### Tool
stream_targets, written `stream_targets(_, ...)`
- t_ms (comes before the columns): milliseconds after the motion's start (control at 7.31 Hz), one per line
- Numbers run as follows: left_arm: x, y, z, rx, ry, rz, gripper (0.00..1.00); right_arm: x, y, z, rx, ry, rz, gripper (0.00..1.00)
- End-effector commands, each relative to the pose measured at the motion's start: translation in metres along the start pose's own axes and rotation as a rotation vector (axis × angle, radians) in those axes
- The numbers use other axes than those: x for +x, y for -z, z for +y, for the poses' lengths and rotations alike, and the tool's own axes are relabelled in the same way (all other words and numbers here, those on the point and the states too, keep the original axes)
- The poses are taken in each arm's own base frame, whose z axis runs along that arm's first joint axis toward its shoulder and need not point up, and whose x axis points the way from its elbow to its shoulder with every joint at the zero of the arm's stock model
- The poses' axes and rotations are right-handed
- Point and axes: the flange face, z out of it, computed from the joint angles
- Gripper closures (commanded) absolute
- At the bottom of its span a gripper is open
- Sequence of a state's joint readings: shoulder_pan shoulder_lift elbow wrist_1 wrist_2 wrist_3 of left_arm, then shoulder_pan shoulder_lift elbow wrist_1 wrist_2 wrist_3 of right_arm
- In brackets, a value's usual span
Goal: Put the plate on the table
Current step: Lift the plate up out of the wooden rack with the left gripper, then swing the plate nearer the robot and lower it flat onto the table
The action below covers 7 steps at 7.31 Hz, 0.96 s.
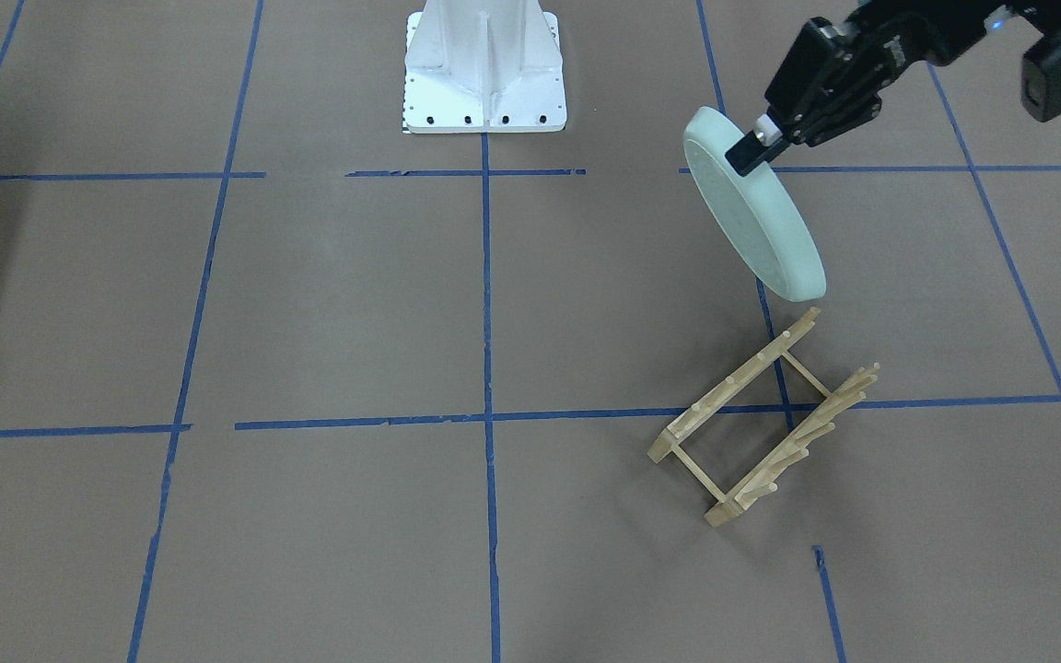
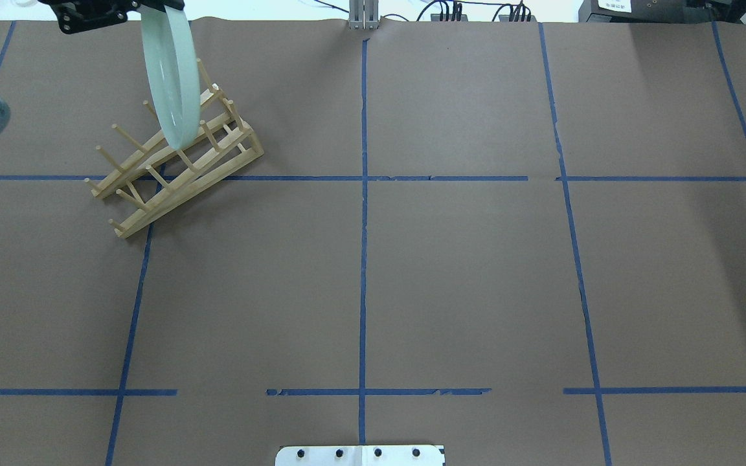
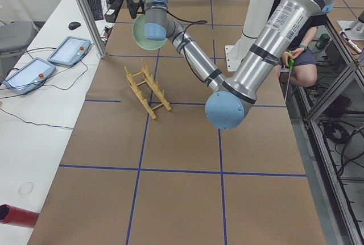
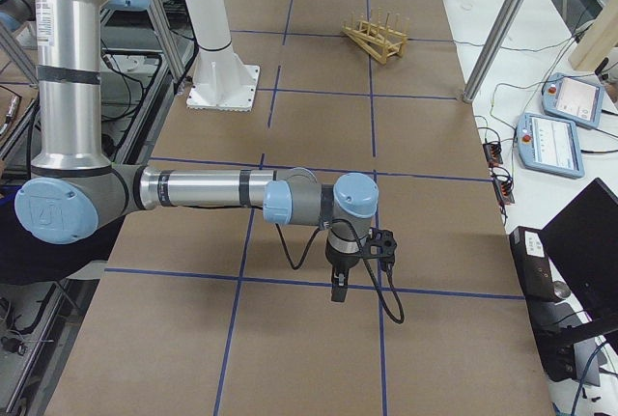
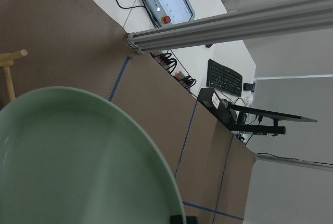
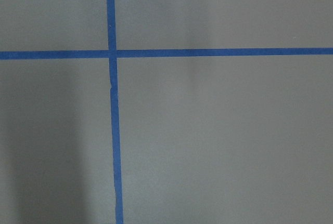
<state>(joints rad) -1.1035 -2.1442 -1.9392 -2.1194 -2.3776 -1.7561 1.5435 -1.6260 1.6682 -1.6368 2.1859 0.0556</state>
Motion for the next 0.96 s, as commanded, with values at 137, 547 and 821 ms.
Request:
stream_targets(137,-0.008,-0.106,0.075,0.009,-0.048,-0.134,1.00,0.000,0.000,0.000,-0.001,-0.001,0.000,0.00)
stream_targets(547,-0.044,-0.200,0.150,0.034,-0.261,-0.448,1.00,0.001,0.000,0.000,0.000,-0.001,0.000,0.00)
stream_targets(821,-0.071,-0.246,0.188,0.022,-0.448,-0.681,1.00,0.001,0.000,0.000,0.000,-0.001,0.000,0.00)
